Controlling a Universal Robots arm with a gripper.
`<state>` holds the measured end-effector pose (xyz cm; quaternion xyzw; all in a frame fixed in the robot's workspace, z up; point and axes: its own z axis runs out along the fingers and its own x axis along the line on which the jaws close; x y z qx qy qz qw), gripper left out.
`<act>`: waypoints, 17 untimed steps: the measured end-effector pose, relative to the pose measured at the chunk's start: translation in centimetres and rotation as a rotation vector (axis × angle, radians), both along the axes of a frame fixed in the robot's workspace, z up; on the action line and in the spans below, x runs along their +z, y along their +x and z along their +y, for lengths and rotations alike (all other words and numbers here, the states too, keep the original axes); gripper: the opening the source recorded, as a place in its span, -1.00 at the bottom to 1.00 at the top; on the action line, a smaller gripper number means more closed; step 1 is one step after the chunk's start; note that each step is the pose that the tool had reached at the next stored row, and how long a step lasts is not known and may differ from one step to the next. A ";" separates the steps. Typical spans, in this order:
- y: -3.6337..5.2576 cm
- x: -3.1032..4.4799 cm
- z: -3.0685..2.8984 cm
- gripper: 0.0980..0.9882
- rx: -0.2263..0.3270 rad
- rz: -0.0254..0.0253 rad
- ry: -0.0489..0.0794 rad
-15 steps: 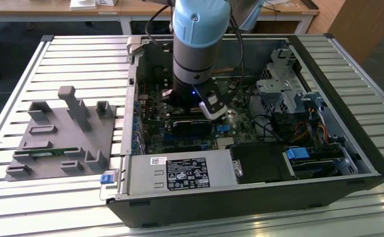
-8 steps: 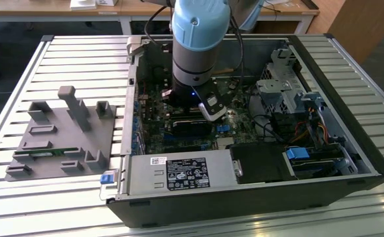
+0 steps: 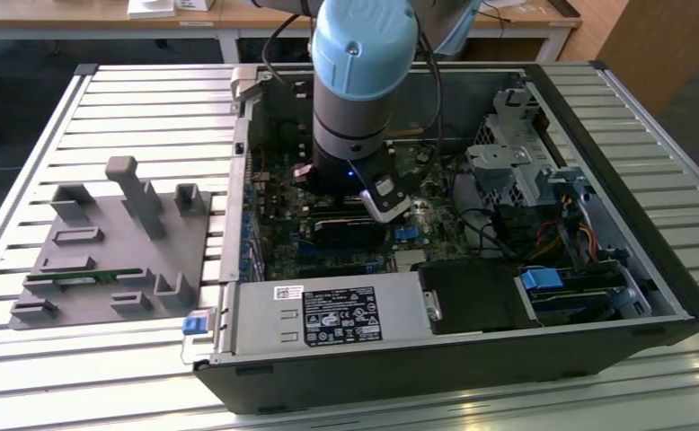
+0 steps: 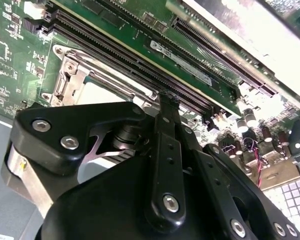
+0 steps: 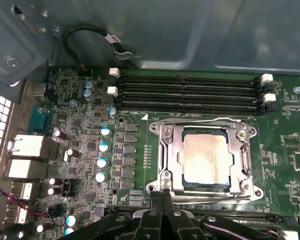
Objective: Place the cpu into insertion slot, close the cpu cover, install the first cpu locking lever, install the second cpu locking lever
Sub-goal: 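Install the second cpu locking lever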
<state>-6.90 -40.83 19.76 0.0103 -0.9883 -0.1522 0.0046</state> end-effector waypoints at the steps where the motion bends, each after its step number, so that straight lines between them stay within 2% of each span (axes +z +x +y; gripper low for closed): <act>1: 0.00 -0.04 -0.01 -0.96 0.000 0.0001 0.003; 17: -0.45 -0.70 0.00 -0.96 0.000 0.0000 0.038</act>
